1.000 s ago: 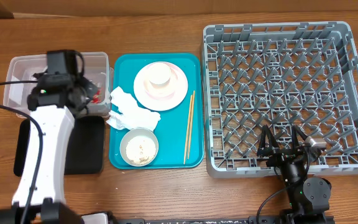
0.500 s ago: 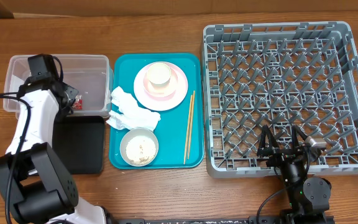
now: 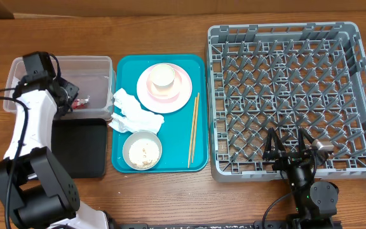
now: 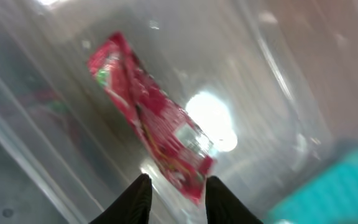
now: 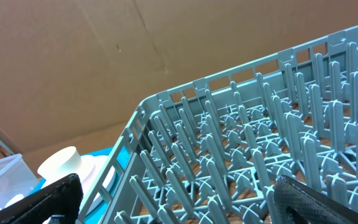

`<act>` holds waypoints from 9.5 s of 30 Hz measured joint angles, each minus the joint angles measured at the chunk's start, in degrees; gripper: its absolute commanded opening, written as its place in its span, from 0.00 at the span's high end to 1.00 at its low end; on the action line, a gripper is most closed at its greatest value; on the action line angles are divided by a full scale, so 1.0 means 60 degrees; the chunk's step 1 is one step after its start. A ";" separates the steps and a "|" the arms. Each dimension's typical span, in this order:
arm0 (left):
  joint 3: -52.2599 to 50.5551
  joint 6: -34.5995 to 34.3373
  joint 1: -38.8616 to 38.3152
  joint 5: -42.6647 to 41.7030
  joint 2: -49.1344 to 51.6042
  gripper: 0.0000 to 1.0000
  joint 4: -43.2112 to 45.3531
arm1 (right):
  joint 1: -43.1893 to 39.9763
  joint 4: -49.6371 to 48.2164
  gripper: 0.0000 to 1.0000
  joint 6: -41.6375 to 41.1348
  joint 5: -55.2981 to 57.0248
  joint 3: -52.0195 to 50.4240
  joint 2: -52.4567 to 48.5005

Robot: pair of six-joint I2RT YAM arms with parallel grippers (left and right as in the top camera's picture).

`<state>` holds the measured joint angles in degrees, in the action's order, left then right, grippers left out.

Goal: Sort waste into correct bins and load items into the dishwasher
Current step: 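Carry the wrapper left and drop it into the clear plastic bin, then move the left gripper to the white tissue and grasp it, then carry the tissue left and release it into the clear bin, then move the left gripper right toward the pink plate and cup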

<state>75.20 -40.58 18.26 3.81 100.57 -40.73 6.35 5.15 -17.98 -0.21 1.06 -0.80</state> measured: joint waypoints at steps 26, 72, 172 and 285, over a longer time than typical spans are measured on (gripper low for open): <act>0.2062 0.2834 -0.2524 -0.2758 -0.1585 0.39 -0.6390 | 0.0000 0.0004 0.00 0.0004 0.0000 0.0000 0.0000; 0.0514 0.0466 -0.5923 0.0820 -0.1581 0.24 -0.4524 | 0.0000 0.0000 0.00 0.0000 0.0004 0.0000 0.0000; -0.1581 0.0448 -0.5905 0.1064 0.0743 0.96 -0.0317 | 0.0000 0.0004 0.00 0.0000 -0.0004 0.0000 0.0000; 0.0954 0.2958 -0.8950 -0.1945 -0.0933 0.45 -0.6419 | 0.0000 0.0004 0.00 0.0000 0.0000 0.0000 0.0000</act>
<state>80.93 -22.83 -35.44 -7.86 94.98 -79.24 6.35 5.17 -17.98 -0.21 1.06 -0.80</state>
